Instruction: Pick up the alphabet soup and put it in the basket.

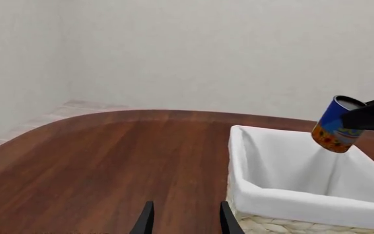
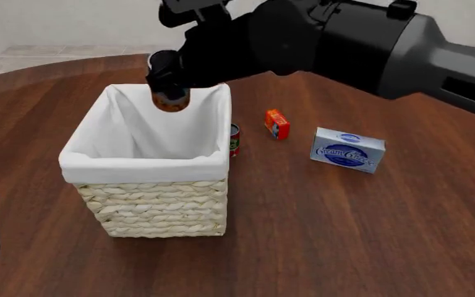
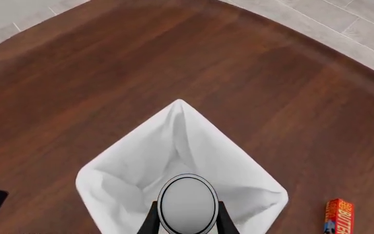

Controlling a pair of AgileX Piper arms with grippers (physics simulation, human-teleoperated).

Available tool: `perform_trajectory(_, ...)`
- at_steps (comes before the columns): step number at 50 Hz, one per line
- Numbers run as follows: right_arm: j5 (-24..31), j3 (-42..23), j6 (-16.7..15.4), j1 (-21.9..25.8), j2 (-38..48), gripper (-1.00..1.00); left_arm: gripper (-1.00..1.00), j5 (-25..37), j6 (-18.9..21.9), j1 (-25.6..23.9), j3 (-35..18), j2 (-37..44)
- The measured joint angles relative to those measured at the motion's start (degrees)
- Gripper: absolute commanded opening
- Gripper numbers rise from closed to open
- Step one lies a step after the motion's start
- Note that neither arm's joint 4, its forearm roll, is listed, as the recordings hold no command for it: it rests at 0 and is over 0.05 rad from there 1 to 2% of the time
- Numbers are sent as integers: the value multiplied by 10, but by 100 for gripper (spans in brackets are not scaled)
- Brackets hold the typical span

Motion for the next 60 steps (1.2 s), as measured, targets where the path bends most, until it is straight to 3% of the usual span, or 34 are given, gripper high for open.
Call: perform_trajectory(60, -19, 27, 8, 20, 45, -100, 100, -6, -3, 5, 8, -2)
